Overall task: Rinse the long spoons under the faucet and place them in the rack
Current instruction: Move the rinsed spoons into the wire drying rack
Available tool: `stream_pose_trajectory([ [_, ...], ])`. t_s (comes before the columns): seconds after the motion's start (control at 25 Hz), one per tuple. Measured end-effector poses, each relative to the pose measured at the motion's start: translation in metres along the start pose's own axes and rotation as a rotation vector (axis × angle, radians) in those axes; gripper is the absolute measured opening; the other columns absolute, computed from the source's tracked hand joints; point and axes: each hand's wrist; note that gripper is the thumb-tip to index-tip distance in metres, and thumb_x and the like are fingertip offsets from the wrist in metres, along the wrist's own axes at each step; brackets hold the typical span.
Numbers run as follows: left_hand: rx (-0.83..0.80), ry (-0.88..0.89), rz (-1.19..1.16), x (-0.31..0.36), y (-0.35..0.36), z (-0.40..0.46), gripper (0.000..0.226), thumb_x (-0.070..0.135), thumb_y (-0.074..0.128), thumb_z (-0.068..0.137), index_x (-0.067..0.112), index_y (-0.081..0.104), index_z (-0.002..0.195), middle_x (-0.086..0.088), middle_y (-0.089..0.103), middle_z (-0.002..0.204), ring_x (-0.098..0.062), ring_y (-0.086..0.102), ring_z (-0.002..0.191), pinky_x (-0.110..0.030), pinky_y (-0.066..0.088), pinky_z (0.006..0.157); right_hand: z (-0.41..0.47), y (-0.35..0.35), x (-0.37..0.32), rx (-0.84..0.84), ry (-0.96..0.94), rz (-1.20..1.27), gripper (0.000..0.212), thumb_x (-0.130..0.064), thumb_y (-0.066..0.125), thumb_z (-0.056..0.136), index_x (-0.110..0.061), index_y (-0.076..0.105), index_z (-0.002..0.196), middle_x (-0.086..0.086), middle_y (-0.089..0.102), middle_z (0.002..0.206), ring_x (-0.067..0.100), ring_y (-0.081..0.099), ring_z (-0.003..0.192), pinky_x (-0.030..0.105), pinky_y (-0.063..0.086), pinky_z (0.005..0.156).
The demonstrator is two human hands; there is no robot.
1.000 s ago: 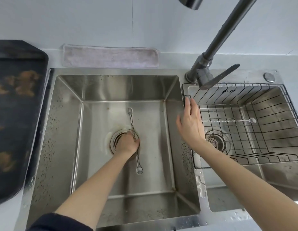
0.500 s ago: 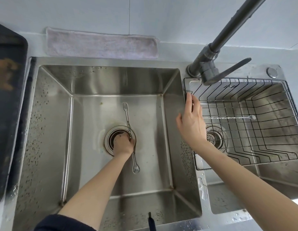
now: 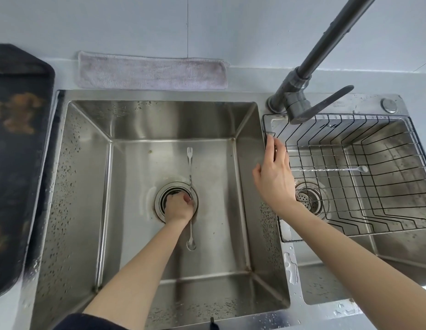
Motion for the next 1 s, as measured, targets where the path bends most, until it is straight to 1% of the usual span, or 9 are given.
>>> stream_pose_trajectory([
  [0.16, 0.012, 0.016, -0.052, 0.011, -0.009, -0.006, 0.023, 0.014, 0.052, 0.090, 0.003, 0.064, 0.106, -0.015, 0.067, 0.108, -0.031, 0.059, 0.107, -0.030, 0.043, 0.087, -0.002, -0.003, -0.001, -0.013, -0.005, 0.013, 0.063, -0.003, 0.045, 0.085, 0.001, 0.019, 0.142, 0.023, 0.030, 0.144, 0.038, 0.035, 0.130, 0.046, 0.044, 0.099],
  [0.28, -0.002, 0.032, -0.262, 0.021, -0.016, -0.011, 0.010, 0.011, 0.056, 0.087, 0.012, 0.064, 0.080, -0.005, 0.059, 0.068, -0.036, 0.063, 0.086, -0.033, 0.048, 0.081, -0.002, -0.004, 0.000, -0.034, -0.004, 0.010, 0.065, -0.004, 0.046, 0.085, 0.001, 0.017, 0.142, 0.023, 0.028, 0.145, 0.038, 0.033, 0.132, 0.045, 0.042, 0.102],
  [0.36, -0.005, 0.028, -0.409, 0.031, -0.023, -0.017, 0.005, 0.007, 0.058, 0.086, 0.006, 0.063, 0.084, -0.001, 0.053, 0.060, -0.030, 0.063, 0.065, -0.038, 0.058, 0.076, -0.002, -0.005, 0.000, -0.052, -0.004, 0.011, 0.066, -0.004, 0.045, 0.085, 0.001, 0.014, 0.143, 0.022, 0.026, 0.147, 0.037, 0.031, 0.134, 0.044, 0.038, 0.105],
  [0.44, -0.025, 0.018, -0.540, 0.043, -0.034, -0.027, 0.006, 0.005, 0.058, 0.087, 0.003, 0.059, 0.093, -0.004, 0.054, 0.066, -0.011, 0.057, 0.049, -0.021, 0.057, 0.053, -0.003, -0.008, -0.001, -0.064, -0.010, 0.027, 0.066, -0.004, 0.044, 0.086, 0.000, 0.012, 0.143, 0.021, 0.023, 0.149, 0.035, 0.028, 0.136, 0.043, 0.035, 0.107],
  [0.52, -0.049, 0.010, -0.680, 0.058, -0.044, -0.038, 0.006, 0.003, 0.057, 0.088, 0.006, 0.054, 0.093, -0.007, 0.052, 0.069, -0.010, 0.053, 0.054, -0.010, 0.050, 0.041, -0.004, -0.013, -0.002, -0.096, -0.005, 0.048, 0.067, -0.005, 0.043, 0.086, -0.001, 0.010, 0.144, 0.021, 0.018, 0.151, 0.035, 0.024, 0.138, 0.042, 0.032, 0.109],
  [0.64, -0.071, 0.005, -0.803, 0.076, -0.054, -0.050, 0.005, 0.004, 0.058, 0.088, 0.006, 0.054, 0.084, -0.005, 0.052, 0.070, -0.011, 0.054, 0.062, -0.011, 0.053, 0.046, -0.002, -0.020, -0.003, -0.175, 0.017, 0.081, 0.066, -0.010, 0.042, 0.089, -0.002, 0.006, 0.144, 0.020, 0.012, 0.153, 0.035, 0.019, 0.140, 0.043, 0.029, 0.111],
  [0.76, -0.109, 0.033, -0.903, 0.091, -0.059, -0.059, 0.018, 0.005, 0.058, 0.088, 0.012, 0.050, 0.073, -0.006, 0.053, 0.072, -0.011, 0.055, 0.065, -0.022, 0.059, 0.066, -0.001, -0.029, -0.002, -0.255, 0.027, 0.121, 0.063, -0.016, 0.040, 0.093, -0.004, 0.005, 0.145, 0.019, 0.008, 0.154, 0.035, 0.016, 0.141, 0.044, 0.025, 0.112],
  [0.88, -0.127, 0.071, -0.938, 0.106, -0.066, -0.067, 0.018, 0.005, 0.059, 0.088, 0.012, 0.050, 0.074, -0.007, 0.054, 0.073, -0.012, 0.056, 0.065, -0.018, 0.058, 0.057, -0.001, -0.043, -0.003, -0.257, -0.003, 0.157, 0.053, -0.022, 0.040, 0.094, -0.004, 0.022, 0.141, 0.018, 0.014, 0.153, 0.035, 0.020, 0.139, 0.045, 0.024, 0.112],
  [1.0, -0.101, 0.123, -0.943, 0.120, -0.072, -0.076, 0.021, 0.005, 0.059, 0.087, 0.013, 0.048, 0.071, -0.006, 0.054, 0.072, -0.013, 0.056, 0.065, -0.019, 0.058, 0.058, -0.007, -0.059, -0.008, -0.154, -0.129, 0.185, 0.036, -0.026, 0.045, 0.093, -0.008, 0.052, 0.123, 0.012, 0.044, 0.138, 0.030, 0.039, 0.128, 0.042, 0.034, 0.103],
])
Point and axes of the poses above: each hand's wrist, its own z-axis towards the middle knuckle, its own y-axis out of the palm, x = y × z
